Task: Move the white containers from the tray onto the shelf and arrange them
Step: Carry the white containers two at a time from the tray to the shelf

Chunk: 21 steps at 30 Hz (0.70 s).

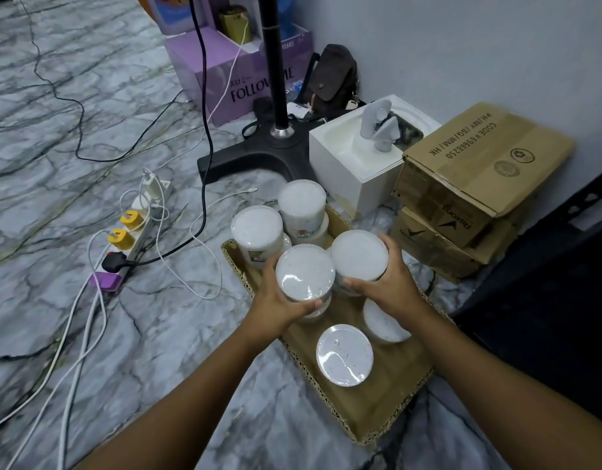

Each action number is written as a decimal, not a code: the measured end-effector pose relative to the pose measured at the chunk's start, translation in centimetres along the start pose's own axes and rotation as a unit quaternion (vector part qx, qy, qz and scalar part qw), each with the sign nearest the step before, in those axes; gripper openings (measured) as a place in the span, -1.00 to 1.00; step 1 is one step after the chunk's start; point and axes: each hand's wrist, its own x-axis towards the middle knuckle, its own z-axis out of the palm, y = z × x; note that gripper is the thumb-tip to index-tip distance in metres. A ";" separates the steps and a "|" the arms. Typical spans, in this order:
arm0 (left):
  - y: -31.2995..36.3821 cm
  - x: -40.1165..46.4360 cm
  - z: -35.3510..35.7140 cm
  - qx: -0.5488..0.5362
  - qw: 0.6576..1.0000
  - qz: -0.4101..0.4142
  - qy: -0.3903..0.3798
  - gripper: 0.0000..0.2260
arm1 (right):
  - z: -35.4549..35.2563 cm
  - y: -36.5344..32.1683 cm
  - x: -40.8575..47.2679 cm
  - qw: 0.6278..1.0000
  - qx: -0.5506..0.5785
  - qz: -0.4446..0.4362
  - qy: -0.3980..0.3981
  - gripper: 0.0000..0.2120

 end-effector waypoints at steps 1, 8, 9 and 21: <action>0.2 -0.1 -0.1 -0.014 1.000 0.004 0.001 -0.09 | -0.1 -0.2 -0.3 1.000 0.009 -0.009 0.003 -0.21; 2.2 -1.1 -0.3 -0.105 0.994 0.030 0.013 -0.21 | -0.4 -2.1 -1.8 0.995 0.098 -0.027 0.014 -0.17; 2.4 -1.1 -0.3 -0.115 0.993 0.031 0.010 -0.21 | -0.5 -2.6 -1.9 0.993 0.113 -0.033 0.004 -0.20; 3.8 -0.6 -1.7 -0.101 0.992 0.068 -0.017 -0.16 | -1.2 -5.0 -2.2 0.987 0.140 -0.078 -0.011 -0.17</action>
